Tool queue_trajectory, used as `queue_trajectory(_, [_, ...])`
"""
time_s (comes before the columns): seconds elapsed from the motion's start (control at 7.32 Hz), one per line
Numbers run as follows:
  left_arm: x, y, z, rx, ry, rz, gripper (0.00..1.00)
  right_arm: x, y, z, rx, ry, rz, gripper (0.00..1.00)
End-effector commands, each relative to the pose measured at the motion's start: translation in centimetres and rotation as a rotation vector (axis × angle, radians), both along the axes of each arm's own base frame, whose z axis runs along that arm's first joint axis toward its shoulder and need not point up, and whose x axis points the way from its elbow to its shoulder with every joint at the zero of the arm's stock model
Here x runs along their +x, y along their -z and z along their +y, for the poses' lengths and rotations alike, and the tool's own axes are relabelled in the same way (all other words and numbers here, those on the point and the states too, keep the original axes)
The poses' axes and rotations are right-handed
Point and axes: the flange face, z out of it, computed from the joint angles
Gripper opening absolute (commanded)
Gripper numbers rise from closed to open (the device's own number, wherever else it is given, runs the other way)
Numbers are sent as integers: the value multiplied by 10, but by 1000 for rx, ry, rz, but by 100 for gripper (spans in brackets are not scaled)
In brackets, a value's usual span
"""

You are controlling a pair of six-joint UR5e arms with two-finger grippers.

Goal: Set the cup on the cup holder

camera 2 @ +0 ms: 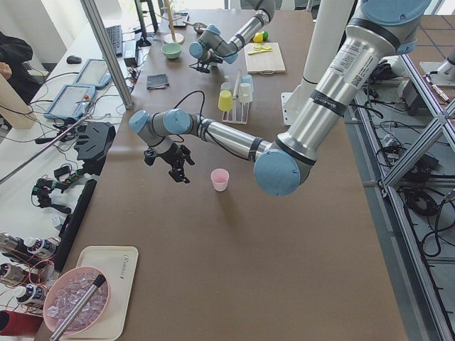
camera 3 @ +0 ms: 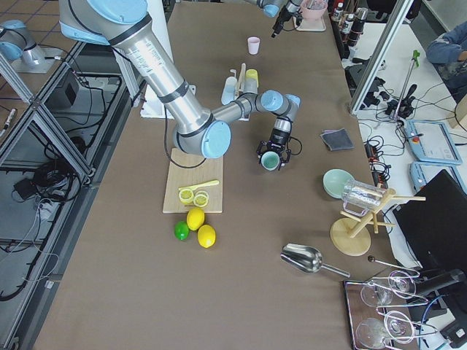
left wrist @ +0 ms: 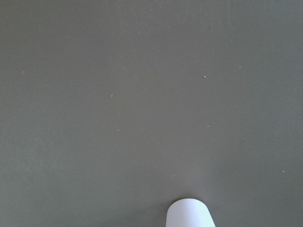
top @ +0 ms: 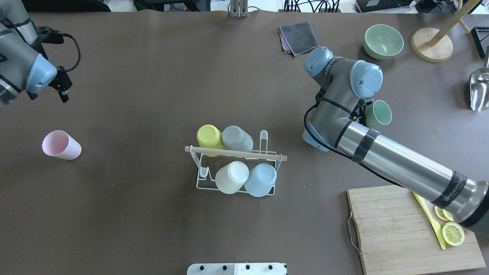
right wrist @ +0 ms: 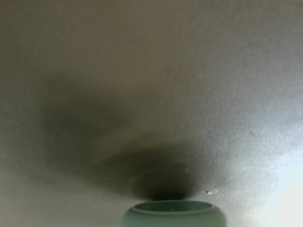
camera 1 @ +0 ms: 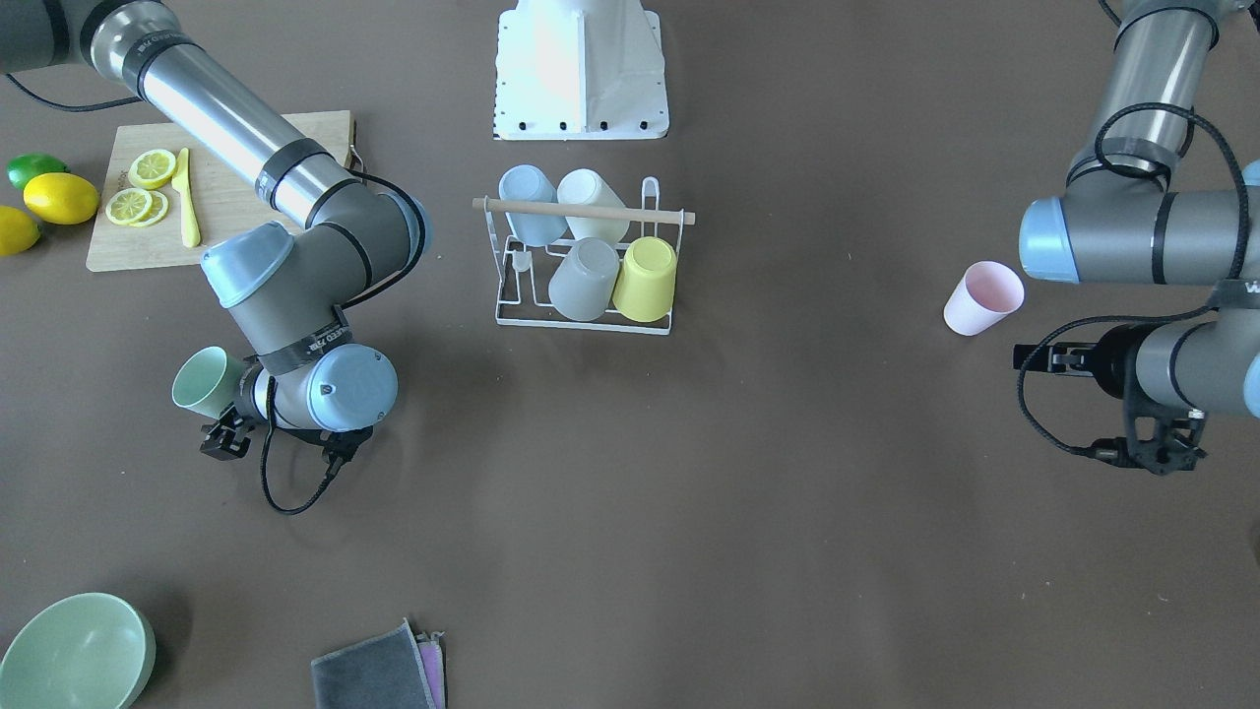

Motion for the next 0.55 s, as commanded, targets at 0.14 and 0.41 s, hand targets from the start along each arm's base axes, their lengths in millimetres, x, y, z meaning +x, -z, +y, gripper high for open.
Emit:
queue_trajectory(0.14, [27, 22, 8, -1, -167, -14, 98, 18, 5, 5, 12, 11, -11, 0])
queue_trajectory(0.41, [30, 25, 11, 27, -215, -21, 98, 44, 7, 11, 25, -3, -27, 0])
